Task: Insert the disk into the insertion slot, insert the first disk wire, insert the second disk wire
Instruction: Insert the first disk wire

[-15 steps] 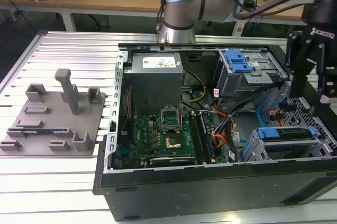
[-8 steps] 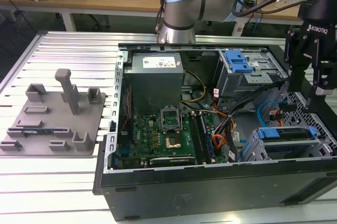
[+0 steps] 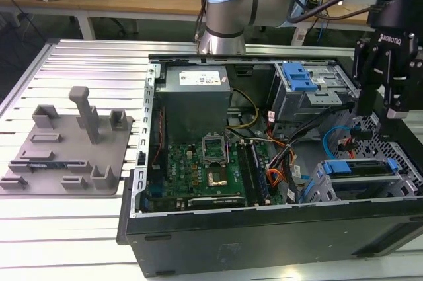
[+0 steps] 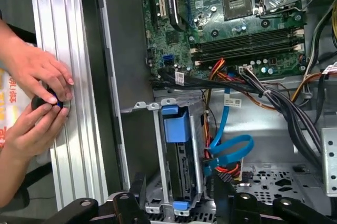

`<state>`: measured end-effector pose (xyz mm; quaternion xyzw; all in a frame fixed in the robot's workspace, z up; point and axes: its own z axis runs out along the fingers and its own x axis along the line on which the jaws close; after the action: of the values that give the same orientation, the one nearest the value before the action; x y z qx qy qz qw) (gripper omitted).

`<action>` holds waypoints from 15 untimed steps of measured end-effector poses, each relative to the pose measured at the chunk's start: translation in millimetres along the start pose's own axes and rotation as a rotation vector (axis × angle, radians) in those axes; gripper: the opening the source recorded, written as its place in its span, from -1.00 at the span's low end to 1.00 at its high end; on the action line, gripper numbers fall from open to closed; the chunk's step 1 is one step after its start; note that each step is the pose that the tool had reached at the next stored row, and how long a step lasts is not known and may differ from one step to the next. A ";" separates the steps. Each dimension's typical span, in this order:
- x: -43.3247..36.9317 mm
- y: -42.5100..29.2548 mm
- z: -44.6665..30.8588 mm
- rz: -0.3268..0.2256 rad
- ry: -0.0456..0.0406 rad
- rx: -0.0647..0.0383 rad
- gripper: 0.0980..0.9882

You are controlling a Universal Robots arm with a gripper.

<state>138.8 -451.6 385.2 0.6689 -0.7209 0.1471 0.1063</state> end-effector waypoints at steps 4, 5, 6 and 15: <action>-11.0 -5.5 3.6 -0.002 0.0200 0.002 0.17; -13.0 -9.4 6.1 -0.003 0.0260 0.003 0.17; -13.9 -11.1 7.5 -0.004 0.0280 0.003 0.17; -30.5 -13.5 17.3 -0.006 0.0477 0.006 0.17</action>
<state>155.5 -430.1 359.3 0.6675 -0.7158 0.1649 0.1219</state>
